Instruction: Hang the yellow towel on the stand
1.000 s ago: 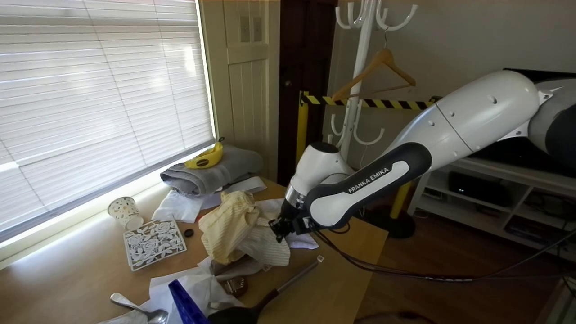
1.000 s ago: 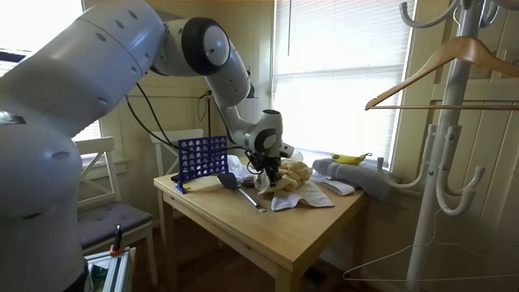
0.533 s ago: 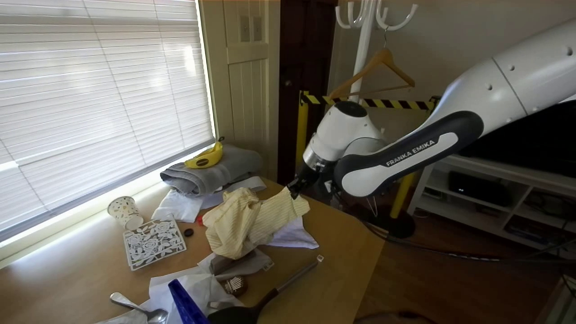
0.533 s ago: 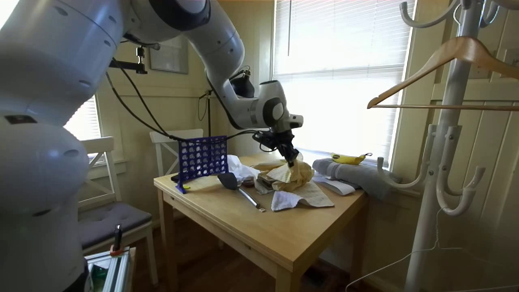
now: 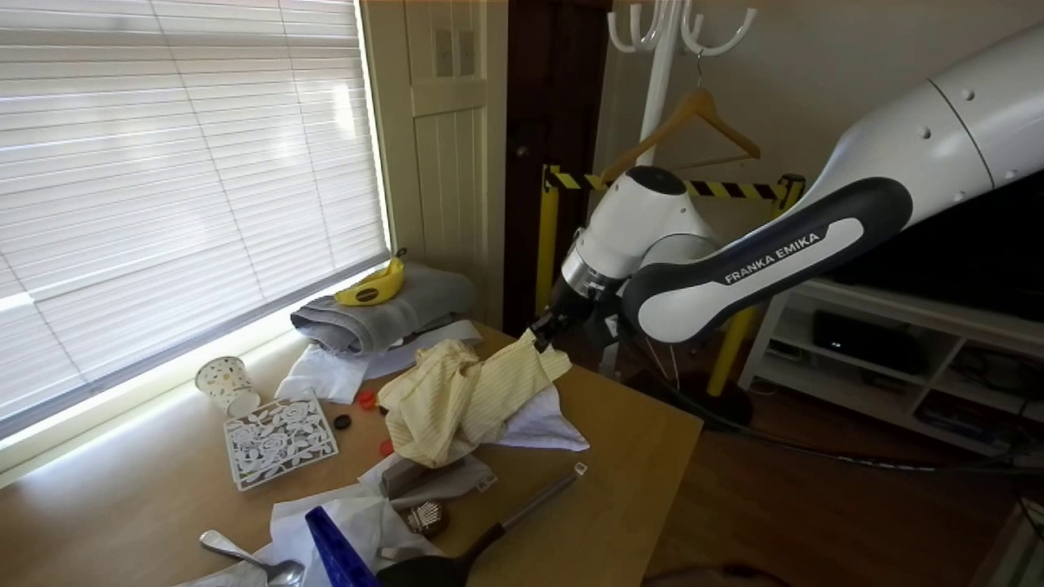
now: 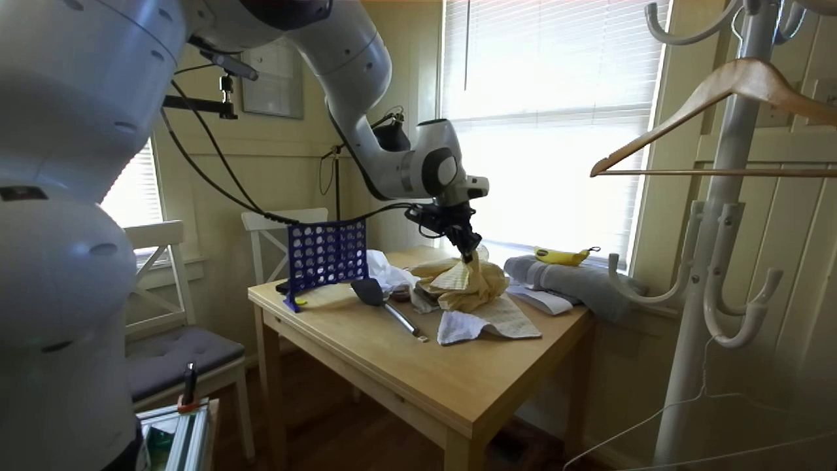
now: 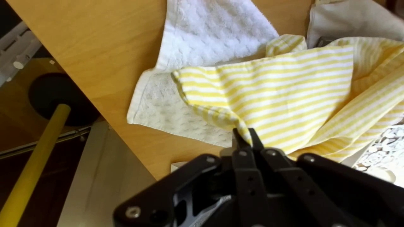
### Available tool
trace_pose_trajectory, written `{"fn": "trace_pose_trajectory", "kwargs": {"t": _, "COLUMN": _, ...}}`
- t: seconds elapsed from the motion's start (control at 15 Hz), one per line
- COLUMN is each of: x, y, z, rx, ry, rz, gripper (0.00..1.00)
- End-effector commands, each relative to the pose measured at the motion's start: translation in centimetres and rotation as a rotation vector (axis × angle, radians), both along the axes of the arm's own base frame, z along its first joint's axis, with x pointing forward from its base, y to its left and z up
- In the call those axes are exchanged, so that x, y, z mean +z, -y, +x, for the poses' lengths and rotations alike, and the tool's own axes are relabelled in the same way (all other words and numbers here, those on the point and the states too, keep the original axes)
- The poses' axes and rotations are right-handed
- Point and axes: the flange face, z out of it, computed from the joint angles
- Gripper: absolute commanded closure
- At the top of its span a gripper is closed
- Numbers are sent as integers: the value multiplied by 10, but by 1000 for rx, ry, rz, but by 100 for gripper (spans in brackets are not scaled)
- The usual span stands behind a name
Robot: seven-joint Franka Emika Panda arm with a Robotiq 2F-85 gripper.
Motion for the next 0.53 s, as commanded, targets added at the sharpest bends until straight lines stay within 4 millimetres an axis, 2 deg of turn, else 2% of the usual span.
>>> {"fn": "trace_pose_trajectory", "kwargs": {"t": 0.0, "x": 40, "y": 21, "z": 20, "rx": -54, "ry": 152, "rz": -42, "gripper": 100}}
{"fn": "trace_pose_trajectory", "kwargs": {"t": 0.27, "x": 121, "y": 61, "z": 48, "rx": -100, "ry": 354, "rz": -117, "gripper": 100}}
{"fn": "trace_pose_trajectory", "kwargs": {"t": 0.4, "x": 159, "y": 71, "z": 60, "rx": -80, "ry": 465, "rz": -165, "gripper": 100}}
{"fn": "trace_pose_trajectory", "kwargs": {"t": 0.47, "x": 172, "y": 70, "z": 67, "rx": -59, "ry": 521, "rz": -173, "gripper": 100}}
